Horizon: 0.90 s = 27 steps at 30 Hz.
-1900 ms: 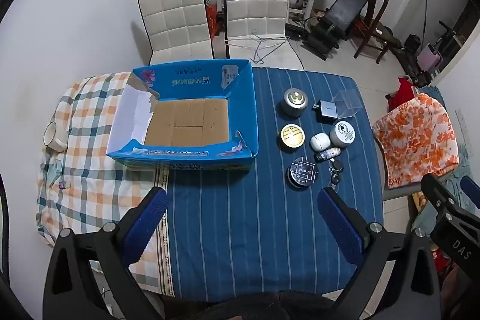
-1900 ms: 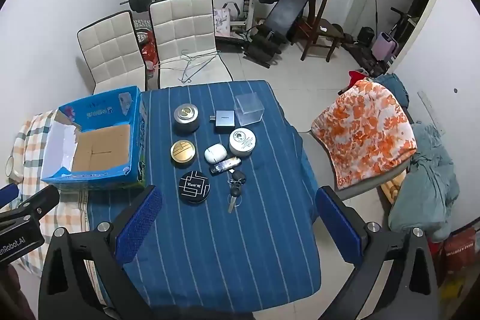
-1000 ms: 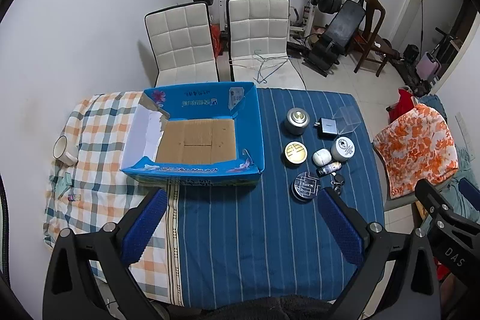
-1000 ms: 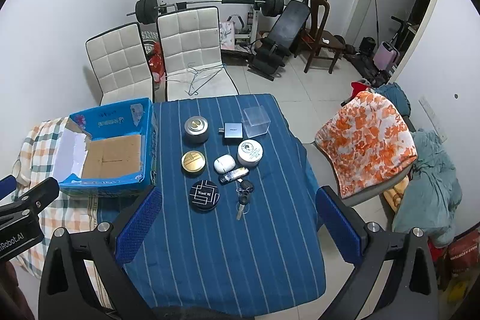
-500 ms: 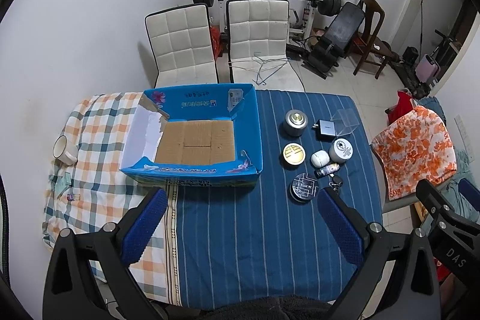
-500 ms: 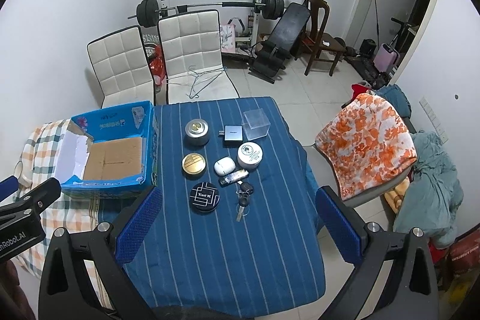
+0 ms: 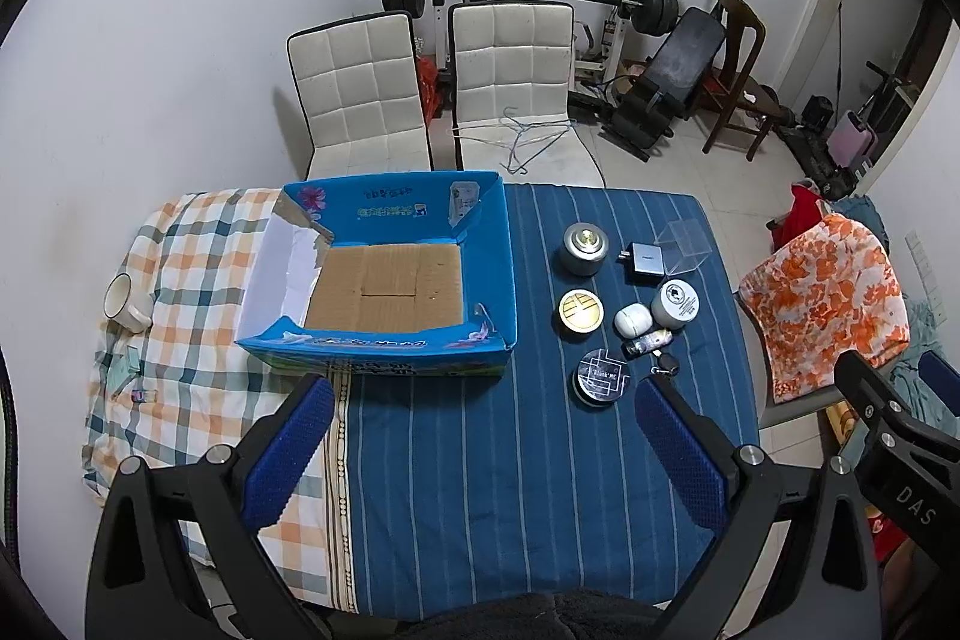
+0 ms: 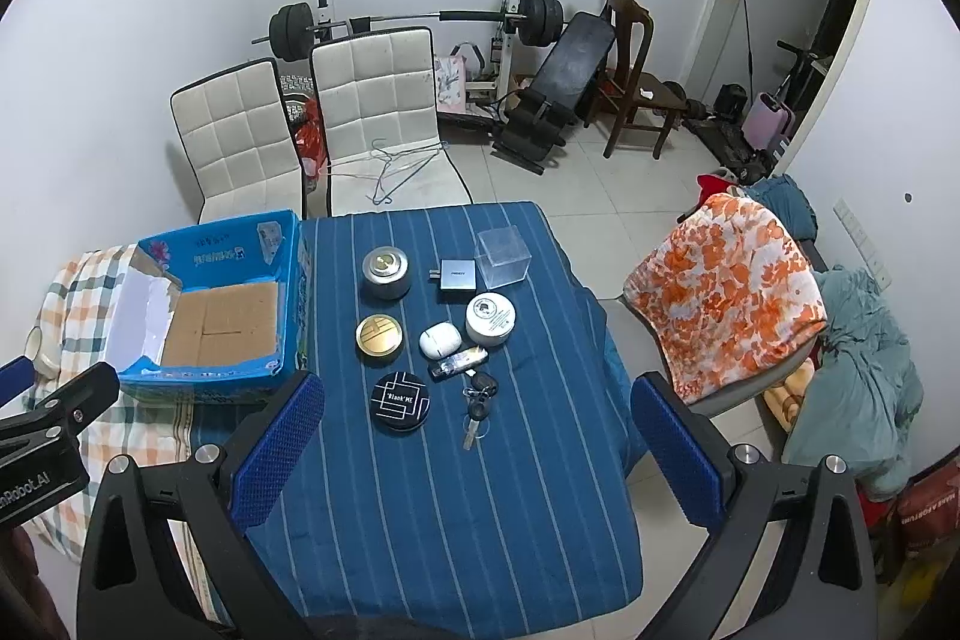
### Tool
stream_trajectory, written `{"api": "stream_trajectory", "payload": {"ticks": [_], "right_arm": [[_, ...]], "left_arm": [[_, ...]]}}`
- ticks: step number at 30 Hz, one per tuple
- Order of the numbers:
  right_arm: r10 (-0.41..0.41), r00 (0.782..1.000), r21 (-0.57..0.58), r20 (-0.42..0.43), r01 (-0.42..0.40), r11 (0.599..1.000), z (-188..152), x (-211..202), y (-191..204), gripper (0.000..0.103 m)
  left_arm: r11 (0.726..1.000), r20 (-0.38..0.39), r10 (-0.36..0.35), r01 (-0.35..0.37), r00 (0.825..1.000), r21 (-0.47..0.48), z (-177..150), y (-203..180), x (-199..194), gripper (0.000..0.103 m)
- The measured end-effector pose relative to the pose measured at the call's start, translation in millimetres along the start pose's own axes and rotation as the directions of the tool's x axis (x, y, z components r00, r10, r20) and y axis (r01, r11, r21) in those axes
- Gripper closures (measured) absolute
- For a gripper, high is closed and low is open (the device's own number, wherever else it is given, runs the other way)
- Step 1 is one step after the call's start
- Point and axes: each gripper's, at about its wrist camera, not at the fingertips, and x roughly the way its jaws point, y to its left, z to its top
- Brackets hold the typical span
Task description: Organize rigid objects
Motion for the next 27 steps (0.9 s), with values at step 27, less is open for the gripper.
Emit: {"api": "stream_trajectory", "payload": {"ticks": [27], "right_arm": [[-0.011, 1.000, -0.004, -0.022, 0.011, 1.000, -4.7, 6.2, -6.2, 0.000]], "left_arm": [[1.000, -0.024, -0.018, 0.018, 1.000, 0.018, -8.0, -12.9, 7.7, 0.000]]}}
